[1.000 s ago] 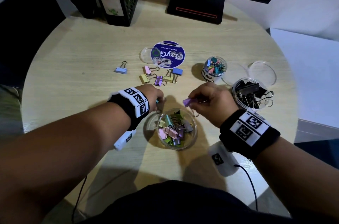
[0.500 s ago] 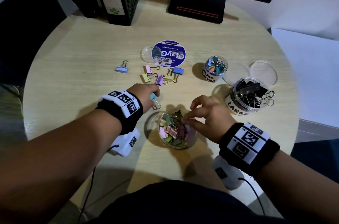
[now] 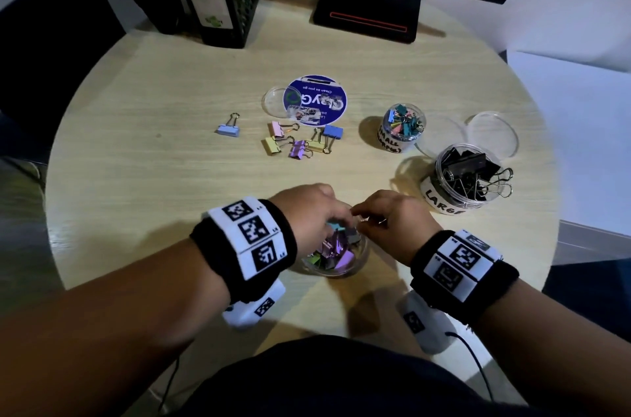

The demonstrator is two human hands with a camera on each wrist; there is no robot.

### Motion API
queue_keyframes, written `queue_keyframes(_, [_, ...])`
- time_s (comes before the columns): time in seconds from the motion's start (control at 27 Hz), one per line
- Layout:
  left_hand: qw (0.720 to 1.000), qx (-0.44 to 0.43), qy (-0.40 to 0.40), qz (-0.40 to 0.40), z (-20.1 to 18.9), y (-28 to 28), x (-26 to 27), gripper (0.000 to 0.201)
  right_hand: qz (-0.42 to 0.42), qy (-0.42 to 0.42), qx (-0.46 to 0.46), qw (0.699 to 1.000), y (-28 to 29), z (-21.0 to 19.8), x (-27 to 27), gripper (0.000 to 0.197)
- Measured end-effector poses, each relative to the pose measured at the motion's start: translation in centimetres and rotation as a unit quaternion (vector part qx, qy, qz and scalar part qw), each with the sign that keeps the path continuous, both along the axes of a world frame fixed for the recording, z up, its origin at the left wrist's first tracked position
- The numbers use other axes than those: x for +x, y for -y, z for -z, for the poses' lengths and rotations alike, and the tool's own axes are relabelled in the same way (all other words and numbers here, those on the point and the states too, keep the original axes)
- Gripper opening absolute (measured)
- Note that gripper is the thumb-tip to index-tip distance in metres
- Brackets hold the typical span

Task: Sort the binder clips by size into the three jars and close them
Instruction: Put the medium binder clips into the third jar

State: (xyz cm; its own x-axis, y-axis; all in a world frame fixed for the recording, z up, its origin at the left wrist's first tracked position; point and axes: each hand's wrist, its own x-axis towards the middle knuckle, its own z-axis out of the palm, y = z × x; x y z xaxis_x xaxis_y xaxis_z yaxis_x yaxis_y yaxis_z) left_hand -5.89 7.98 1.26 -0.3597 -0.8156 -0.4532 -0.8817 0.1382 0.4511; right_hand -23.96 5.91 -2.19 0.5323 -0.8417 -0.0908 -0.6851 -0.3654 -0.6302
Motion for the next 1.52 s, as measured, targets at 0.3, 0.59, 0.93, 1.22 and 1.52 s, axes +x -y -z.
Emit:
queue_keyframes(0.3, [0.995, -0.061, -0.025, -0.068, 0.0, 0.6, 1.1, 0.038, 0.010, -0.014, 0.017, 1.000, 0.1, 0.2, 0.0, 0.024])
queue_keyframes(0.59, [0.968, -0.099, 0.102, -0.204, 2.3, 6.6, 7.2, 0.045, -0.005, -0.076, 0.038, 0.996, 1.3, -0.5, 0.7, 0.025])
queue_keyframes(0.93, [0.971, -0.046, 0.200, -0.126, 4.5, 9.9, 7.6, 0.061, 0.026, -0.128, 0.051, 0.990, 7.1, -2.4, 3.5, 0.022])
queue_keyframes(1.22, [0.972, -0.065, 0.106, -0.201, 3.7, 8.9, 8.2, 0.040, -0.058, -0.289, 0.020, 0.955, 11.8, 0.8, 5.6, 0.049])
queue_keyframes(1.52, [0.978, -0.060, -0.084, -0.181, -0.4, 4.1, 5.7, 0.022, -0.099, -0.337, -0.005, 0.936, 12.3, 1.6, 6.4, 0.062])
